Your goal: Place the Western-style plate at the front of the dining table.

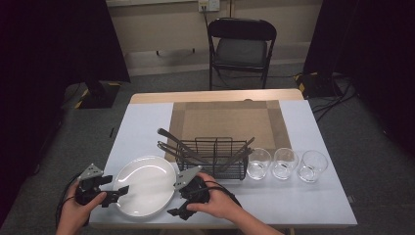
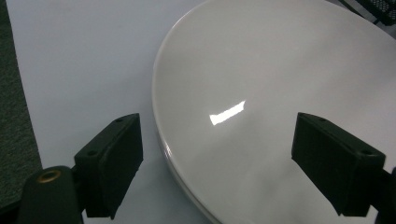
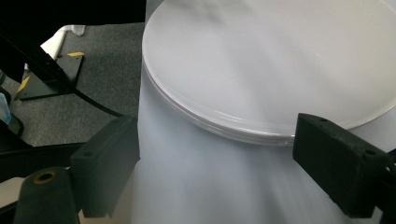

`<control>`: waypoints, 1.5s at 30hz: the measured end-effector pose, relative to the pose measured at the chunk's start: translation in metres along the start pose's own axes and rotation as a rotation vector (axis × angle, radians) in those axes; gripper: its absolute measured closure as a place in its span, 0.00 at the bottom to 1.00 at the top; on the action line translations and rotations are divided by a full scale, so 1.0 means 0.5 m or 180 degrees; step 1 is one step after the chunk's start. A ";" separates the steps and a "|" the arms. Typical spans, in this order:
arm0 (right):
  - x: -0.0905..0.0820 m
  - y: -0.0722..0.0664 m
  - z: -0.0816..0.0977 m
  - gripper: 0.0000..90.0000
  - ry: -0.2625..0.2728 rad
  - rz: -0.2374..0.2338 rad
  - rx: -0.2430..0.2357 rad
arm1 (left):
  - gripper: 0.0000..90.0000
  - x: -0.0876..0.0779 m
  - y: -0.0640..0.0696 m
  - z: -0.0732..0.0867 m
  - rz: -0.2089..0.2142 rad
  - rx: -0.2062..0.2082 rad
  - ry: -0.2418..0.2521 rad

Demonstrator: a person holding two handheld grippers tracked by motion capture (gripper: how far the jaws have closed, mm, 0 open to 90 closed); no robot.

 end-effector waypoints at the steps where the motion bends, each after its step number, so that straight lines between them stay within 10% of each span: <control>1: 0.004 0.001 0.001 0.15 -0.0014 -0.0006 -0.0007 | 0.18 0.000 0.000 0.000 0.0002 -0.0007 0.0005; 45: 0.029 0.008 -0.005 0.14 -0.0056 0.0014 -0.0050 | 0.18 0.008 -0.008 0.000 -0.0095 -0.0053 -0.0055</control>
Point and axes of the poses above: each handheld gripper's, and its own axes: x roughly forward along the jaws, z roughly out of its underside, y roughly to its right, the point moved 7 cm from there along x, roughly forward along the jaws, and after that the axes turned 9 degrees about -z, right-handed, at the moved point
